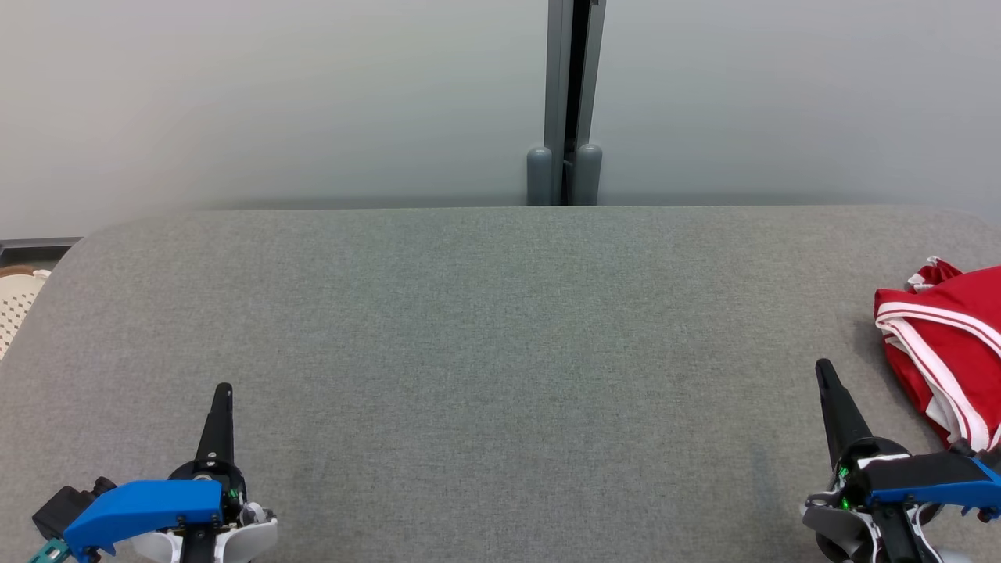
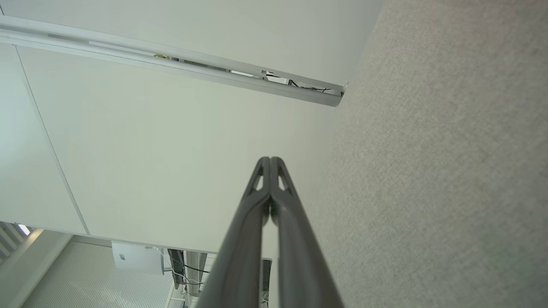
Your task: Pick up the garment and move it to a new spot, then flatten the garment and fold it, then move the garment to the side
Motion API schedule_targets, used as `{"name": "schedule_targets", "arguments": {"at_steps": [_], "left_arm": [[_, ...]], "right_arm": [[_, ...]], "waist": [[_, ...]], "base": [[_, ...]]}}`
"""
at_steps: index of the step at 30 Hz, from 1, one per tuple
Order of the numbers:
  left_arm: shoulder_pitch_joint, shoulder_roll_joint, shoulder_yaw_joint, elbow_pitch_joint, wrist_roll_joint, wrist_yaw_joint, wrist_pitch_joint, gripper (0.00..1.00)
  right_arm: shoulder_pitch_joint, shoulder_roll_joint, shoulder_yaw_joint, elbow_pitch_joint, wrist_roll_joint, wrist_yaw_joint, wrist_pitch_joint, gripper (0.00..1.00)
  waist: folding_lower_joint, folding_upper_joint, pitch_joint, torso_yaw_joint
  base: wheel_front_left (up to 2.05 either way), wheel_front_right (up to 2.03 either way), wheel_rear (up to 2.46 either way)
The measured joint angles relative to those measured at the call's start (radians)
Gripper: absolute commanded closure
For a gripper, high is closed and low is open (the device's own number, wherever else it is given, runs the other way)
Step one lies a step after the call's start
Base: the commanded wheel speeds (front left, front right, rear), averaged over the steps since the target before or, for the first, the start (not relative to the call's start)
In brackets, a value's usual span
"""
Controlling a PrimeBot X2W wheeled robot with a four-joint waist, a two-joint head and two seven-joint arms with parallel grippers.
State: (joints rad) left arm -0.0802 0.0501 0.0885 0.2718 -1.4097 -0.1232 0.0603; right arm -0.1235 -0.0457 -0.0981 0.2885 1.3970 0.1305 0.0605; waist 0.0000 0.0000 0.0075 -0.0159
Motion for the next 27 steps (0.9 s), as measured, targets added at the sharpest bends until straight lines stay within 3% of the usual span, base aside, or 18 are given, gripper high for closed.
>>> {"name": "schedule_targets", "arguments": {"at_steps": [27], "left_arm": [[-0.02,0.0,0.024,-0.022,-0.186,-0.001,0.052,1.0]], "right_arm": [[0.008,-0.001,-0.014,-0.04,0.199,0.0,0.051,1.0]], "waist": [[0.0,0.0,-0.004,0.015]], "base": [[0.0,0.0,0.0]]}}
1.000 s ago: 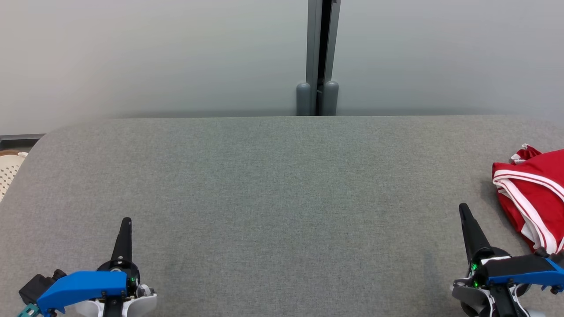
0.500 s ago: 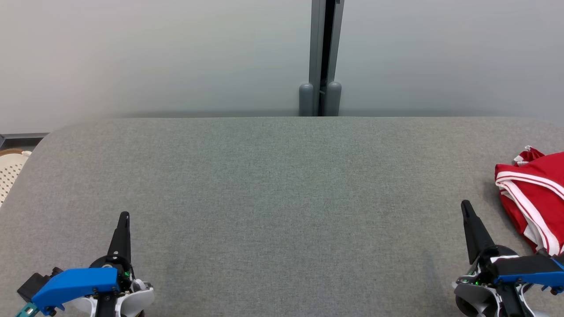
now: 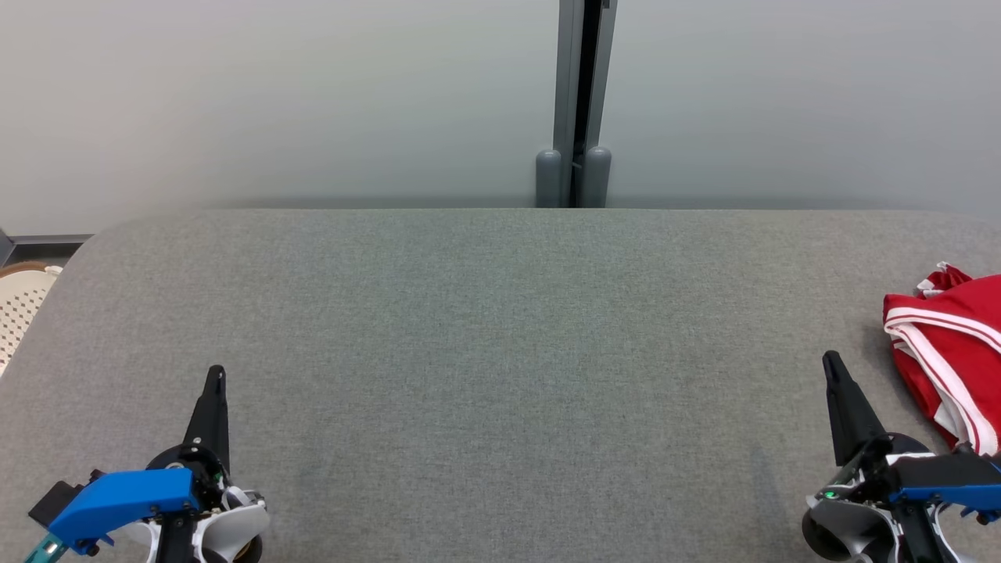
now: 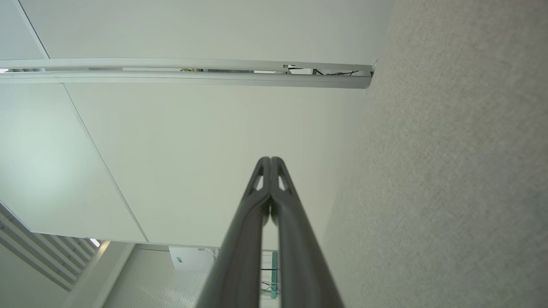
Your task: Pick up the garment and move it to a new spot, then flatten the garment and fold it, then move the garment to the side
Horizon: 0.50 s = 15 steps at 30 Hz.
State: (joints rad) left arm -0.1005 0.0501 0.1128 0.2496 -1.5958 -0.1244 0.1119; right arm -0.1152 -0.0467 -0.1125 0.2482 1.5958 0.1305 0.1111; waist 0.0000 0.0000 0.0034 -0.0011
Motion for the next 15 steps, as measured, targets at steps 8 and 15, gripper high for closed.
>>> {"name": "schedule_targets", "arguments": {"at_steps": [8,15], "left_arm": [[-0.003,0.0,0.002,-0.002,-0.016,0.0,0.002,1.0],[-0.003,0.0,0.002,-0.003,-0.016,0.0,0.002,1.0]], "right_arm": [[0.0,0.0,-0.001,-0.003,0.016,0.0,0.002,1.0],[0.001,0.0,-0.001,-0.003,0.016,0.0,0.002,1.0]], "waist": [[0.0,0.0,0.0,0.001],[0.0,0.0,0.0,0.001]], "base": [[0.0,0.0,0.0],[0.0,0.0,0.0]]}}
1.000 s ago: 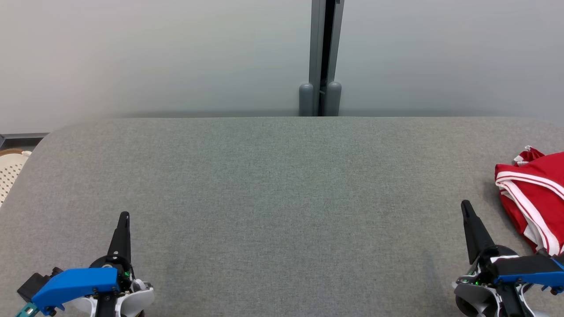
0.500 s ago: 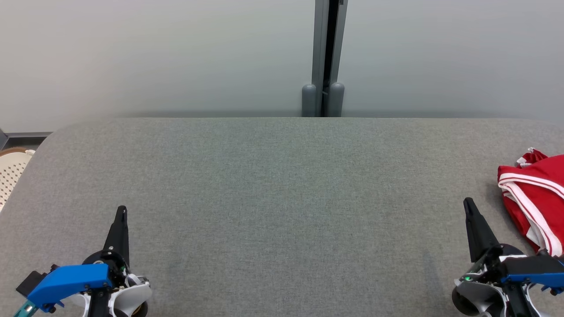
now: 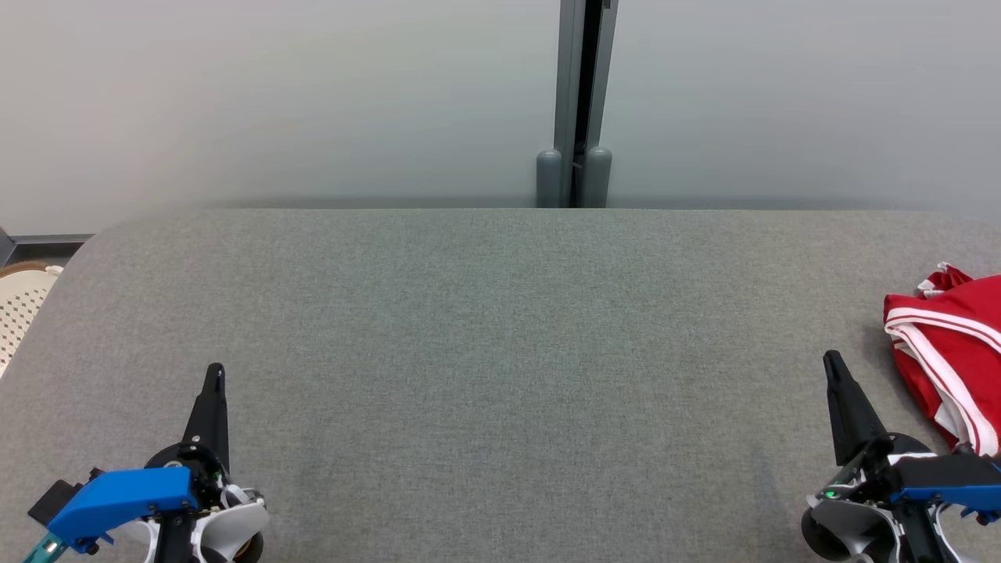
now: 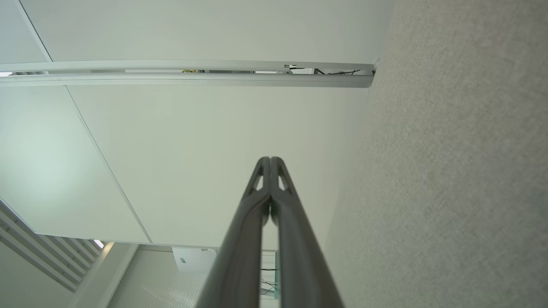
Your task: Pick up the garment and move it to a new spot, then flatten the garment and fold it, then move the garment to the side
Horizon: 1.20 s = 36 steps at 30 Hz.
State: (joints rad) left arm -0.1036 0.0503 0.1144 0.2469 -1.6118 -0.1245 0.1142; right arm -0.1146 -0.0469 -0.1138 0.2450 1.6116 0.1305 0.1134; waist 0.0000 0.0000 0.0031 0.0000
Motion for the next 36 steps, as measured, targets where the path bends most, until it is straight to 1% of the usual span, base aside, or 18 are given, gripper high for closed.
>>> {"name": "schedule_targets", "arguments": {"at_steps": [36], "left_arm": [[0.0,0.0,0.0,0.0,0.0,-0.001,0.0,1.0]], "right_arm": [[0.0,0.0,0.0,0.0,0.0,0.0,0.0,1.0]], "waist": [[0.0,0.0,0.0,0.0]], "base": [[0.0,0.0,0.0]]}}
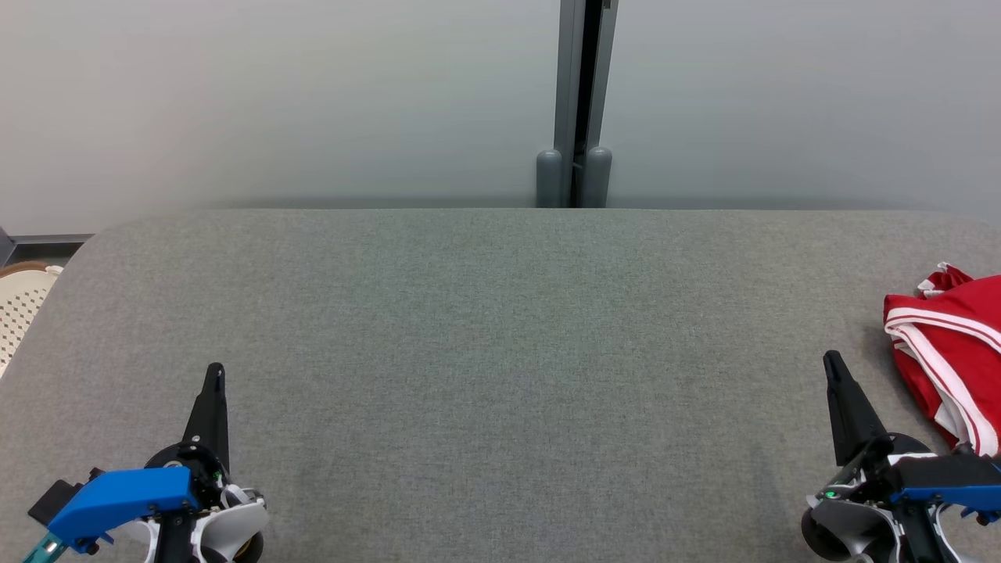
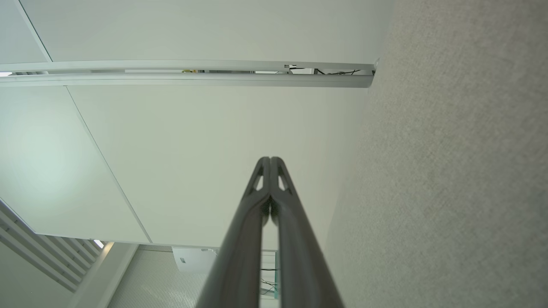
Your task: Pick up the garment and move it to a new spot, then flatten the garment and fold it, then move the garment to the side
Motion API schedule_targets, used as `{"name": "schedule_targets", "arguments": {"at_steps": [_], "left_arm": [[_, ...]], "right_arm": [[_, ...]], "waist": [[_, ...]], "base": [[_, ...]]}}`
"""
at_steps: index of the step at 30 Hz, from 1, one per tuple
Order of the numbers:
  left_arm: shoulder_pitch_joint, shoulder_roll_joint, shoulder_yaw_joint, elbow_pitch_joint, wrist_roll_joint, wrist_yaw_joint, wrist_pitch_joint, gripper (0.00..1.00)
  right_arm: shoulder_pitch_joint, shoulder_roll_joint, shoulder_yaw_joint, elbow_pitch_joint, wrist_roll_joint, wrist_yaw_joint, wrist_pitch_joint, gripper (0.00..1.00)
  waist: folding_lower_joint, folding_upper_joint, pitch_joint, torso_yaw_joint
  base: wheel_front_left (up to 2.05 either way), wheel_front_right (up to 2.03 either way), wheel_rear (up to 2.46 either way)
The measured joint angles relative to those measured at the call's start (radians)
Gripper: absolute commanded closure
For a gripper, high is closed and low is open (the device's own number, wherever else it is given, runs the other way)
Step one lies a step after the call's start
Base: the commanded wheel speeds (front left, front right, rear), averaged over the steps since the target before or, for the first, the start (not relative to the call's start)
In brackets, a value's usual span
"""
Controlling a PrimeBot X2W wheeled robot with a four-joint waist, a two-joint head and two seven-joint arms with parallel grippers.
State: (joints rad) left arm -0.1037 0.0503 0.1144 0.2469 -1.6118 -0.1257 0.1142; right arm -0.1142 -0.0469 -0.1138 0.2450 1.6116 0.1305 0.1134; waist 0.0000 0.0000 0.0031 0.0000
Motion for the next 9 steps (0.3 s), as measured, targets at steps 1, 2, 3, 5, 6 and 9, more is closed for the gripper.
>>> {"name": "schedule_targets", "arguments": {"at_steps": [1,2,3,5,6,9], "left_arm": [[0.0,0.0,0.0,0.0,0.0,0.0,0.0,1.0],[0.0,0.0,0.0,0.0,0.0,0.0,0.0,1.0],[0.0,0.0,0.0,0.0,0.0,0.0,0.0,1.0],[0.0,0.0,0.0,0.0,0.0,0.0,0.0,1.0],[0.0,0.0,0.0,0.0,0.0,0.0,0.0,1.0],[0.0,0.0,0.0,0.0,0.0,0.0,0.0,1.0]], "right_arm": [[0.0,0.0,0.0,0.0,0.0,0.0,0.0,1.0],[0.0,0.0,0.0,0.0,0.0,0.0,0.0,1.0],[0.0,0.0,0.0,0.0,0.0,0.0,0.0,1.0],[0.0,0.0,0.0,0.0,0.0,0.0,0.0,1.0],[0.0,0.0,0.0,0.0,0.0,0.0,0.0,1.0],[0.0,0.0,0.0,0.0,0.0,0.0,0.0,1.0]], "waist": [[0.0,0.0,0.0,0.0],[0.0,0.0,0.0,0.0],[0.0,0.0,0.0,0.0],[0.0,0.0,0.0,0.0],[0.0,0.0,0.0,0.0],[0.0,0.0,0.0,0.0]], "base": [[0.0,0.0,0.0],[0.0,0.0,0.0],[0.0,0.0,0.0],[0.0,0.0,0.0],[0.0,0.0,0.0],[0.0,0.0,0.0]]}}
